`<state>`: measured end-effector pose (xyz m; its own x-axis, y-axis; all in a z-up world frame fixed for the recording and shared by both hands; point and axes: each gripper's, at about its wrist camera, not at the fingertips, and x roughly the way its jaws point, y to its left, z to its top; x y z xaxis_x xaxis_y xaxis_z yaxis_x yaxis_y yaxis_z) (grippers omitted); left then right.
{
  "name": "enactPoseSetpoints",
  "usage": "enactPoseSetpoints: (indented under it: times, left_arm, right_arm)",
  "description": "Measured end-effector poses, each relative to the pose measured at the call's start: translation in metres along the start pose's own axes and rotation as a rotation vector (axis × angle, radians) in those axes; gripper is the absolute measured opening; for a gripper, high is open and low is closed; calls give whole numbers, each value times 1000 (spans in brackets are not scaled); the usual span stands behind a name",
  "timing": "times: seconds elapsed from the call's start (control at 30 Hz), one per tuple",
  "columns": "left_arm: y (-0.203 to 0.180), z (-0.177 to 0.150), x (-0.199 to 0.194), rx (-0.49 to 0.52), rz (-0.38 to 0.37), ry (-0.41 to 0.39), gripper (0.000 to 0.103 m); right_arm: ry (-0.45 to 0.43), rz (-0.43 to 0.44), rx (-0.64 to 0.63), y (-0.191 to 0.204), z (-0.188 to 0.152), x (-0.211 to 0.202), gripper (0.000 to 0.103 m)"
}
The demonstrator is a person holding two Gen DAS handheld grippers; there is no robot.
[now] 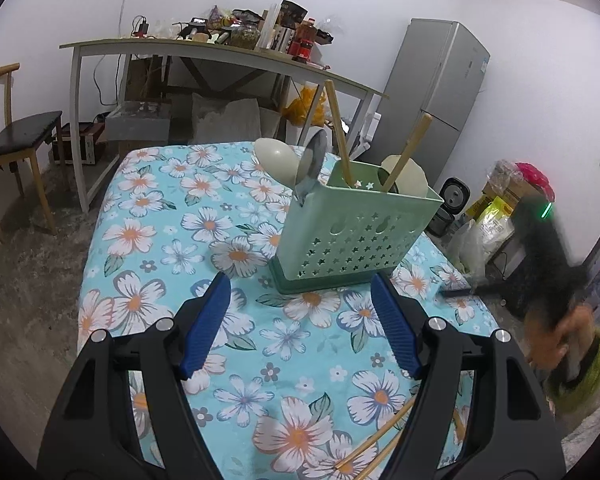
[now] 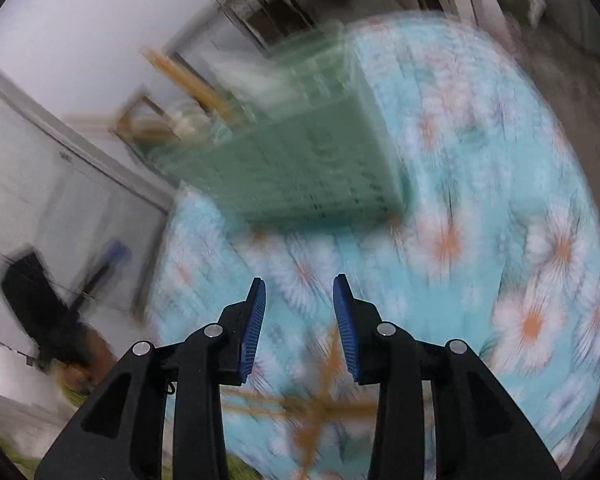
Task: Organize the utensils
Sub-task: 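Lower the held chopstick into the caddy and open the right gripper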
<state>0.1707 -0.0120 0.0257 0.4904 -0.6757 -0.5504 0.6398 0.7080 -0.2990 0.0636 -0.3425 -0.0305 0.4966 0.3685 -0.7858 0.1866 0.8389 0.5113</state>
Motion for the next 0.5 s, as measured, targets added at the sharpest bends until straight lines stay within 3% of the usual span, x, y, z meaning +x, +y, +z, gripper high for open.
enactPoseSetpoints:
  times: [0.13, 0.17, 0.2, 0.3, 0.43, 0.5]
  left_arm:
    - [-6, 0, -4, 19, 2, -5, 69]
    - [-7, 0, -5, 19, 2, -6, 69]
    - [-7, 0, -6, 19, 2, -8, 69]
    - [-8, -1, -8, 17, 6, -8, 69]
    - [-6, -3, -8, 15, 10, -2, 69]
    - [-5, -3, -7, 5, 12, 4, 69]
  right_arm:
    - [77, -138, -64, 2, -15, 41, 33]
    - [84, -144, -84, 5, -17, 46, 29]
    - [86, -155, -108, 8, -17, 51, 13]
    - [70, -158, -123, 16, -14, 47, 7]
    - [-78, -106, -160, 41, 5, -3, 7]
    - [-213, -78, -218, 66, 23, -46, 7]
